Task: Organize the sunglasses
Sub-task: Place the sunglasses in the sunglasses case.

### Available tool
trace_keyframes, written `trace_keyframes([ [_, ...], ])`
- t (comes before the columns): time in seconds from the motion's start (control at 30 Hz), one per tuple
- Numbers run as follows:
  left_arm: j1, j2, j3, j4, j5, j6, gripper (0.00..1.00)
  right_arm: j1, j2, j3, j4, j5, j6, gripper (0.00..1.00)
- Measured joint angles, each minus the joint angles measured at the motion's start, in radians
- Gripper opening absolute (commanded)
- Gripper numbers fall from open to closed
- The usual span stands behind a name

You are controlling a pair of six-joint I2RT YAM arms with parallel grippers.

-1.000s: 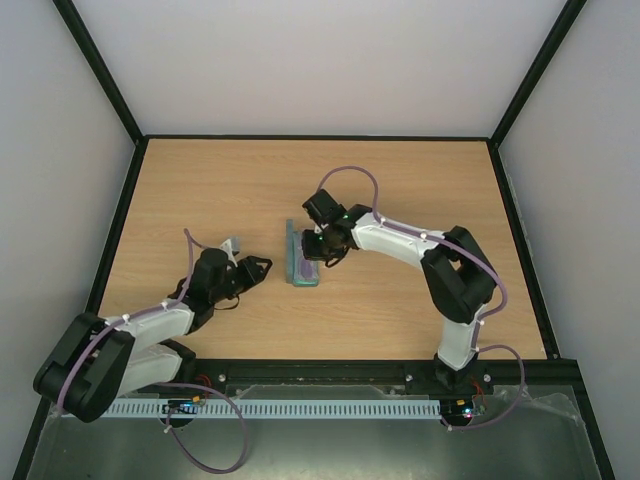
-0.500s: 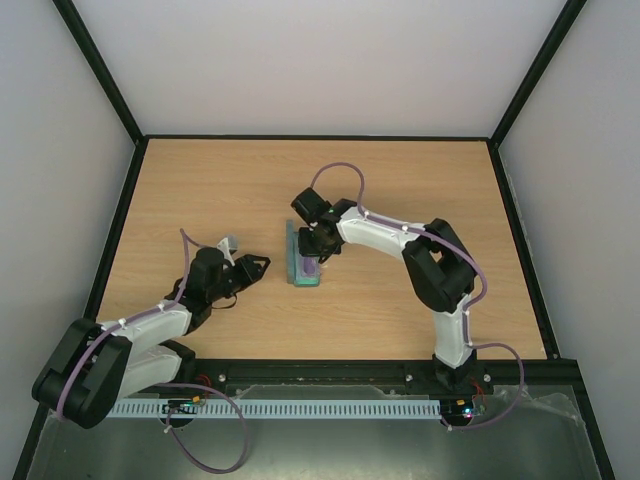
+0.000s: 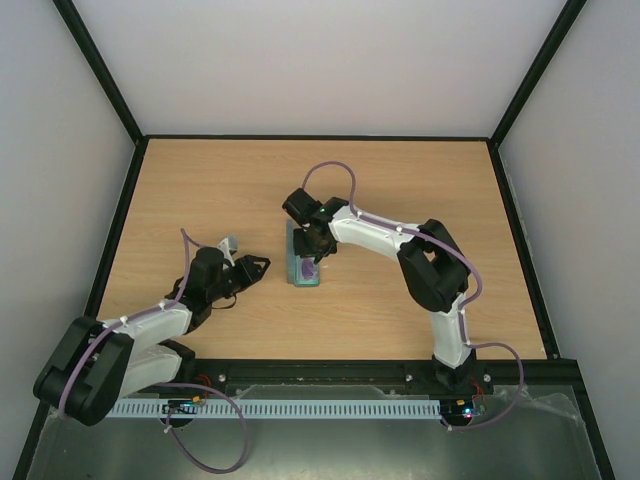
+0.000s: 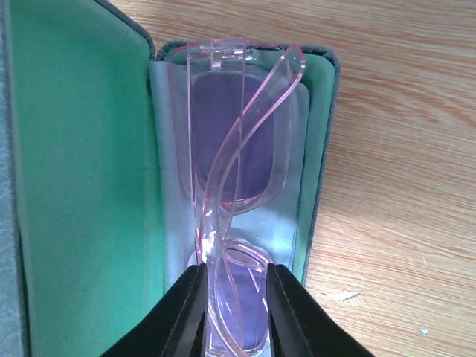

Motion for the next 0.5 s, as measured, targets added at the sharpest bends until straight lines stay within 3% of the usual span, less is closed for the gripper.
trace_keyframes([
  [0.13, 0.0, 0.003, 0.0, 0.0, 0.001, 0.0, 0.42, 0.0, 0.0, 0.003, -0.012, 0.004, -0.002, 0.28],
  [0.37, 0.0, 0.013, 0.001, -0.001, 0.001, 0.001, 0.42, 0.002, 0.0, 0.003, -0.015, 0.01, -0.008, 0.22],
  [0.5, 0.0, 0.022, 0.033, -0.029, 0.0, 0.008, 0.41, 0.002, -0.024, -0.015, -0.002, 0.027, -0.015, 0.09],
])
